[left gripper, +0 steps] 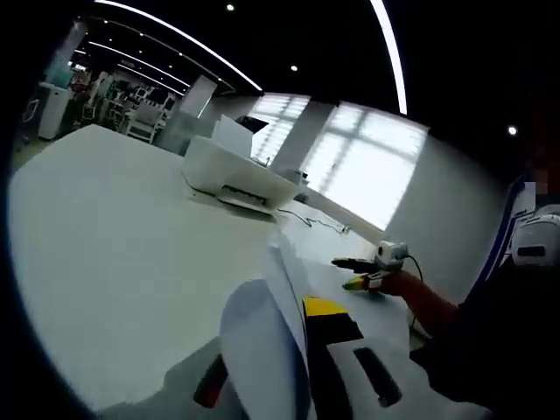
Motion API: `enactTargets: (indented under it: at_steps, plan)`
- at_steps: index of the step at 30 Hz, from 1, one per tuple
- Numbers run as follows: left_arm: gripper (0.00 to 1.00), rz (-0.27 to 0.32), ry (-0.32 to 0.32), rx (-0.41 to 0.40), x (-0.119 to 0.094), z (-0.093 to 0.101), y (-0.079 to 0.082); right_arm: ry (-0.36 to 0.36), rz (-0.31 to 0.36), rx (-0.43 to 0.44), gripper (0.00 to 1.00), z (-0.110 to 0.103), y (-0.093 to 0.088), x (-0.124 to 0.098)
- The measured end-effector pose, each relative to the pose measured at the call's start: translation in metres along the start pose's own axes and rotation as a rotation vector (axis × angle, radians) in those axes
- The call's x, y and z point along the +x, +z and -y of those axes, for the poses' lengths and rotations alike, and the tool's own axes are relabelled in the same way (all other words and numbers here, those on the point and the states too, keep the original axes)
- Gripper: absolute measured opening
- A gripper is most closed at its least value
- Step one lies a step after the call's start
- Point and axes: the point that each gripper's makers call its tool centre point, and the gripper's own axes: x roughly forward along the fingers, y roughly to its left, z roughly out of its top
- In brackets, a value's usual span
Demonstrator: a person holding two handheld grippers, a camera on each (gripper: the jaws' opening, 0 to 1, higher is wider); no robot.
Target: Organize the stack of printing papers by aligning and flattening the scattered papers on the table
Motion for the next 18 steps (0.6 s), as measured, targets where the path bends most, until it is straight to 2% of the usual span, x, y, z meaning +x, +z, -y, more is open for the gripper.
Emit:
enactTargets:
  at_steps: [9,14,16,18]
  plan:
    - [0.07,0.0,0.001,-0.001,-0.0028,0.0007,-0.0018,-0.03,0.002,0.017,0.74,0.0021,-0.0029,0.0049]
    - [0.07,-0.005,-0.006,0.0,-0.0018,0.0033,-0.0036,-0.05,0.007,0.028,0.68,0.0086,-0.0019,0.0053]
    - [0.07,-0.006,-0.008,0.0,-0.0014,0.0044,-0.0034,-0.031,-0.004,0.017,0.64,0.0048,-0.0001,0.0065]
    - [0.07,-0.009,-0.01,0.002,-0.0016,0.0048,-0.0033,-0.019,-0.014,0.009,0.68,0.0081,0.0015,0.0077]
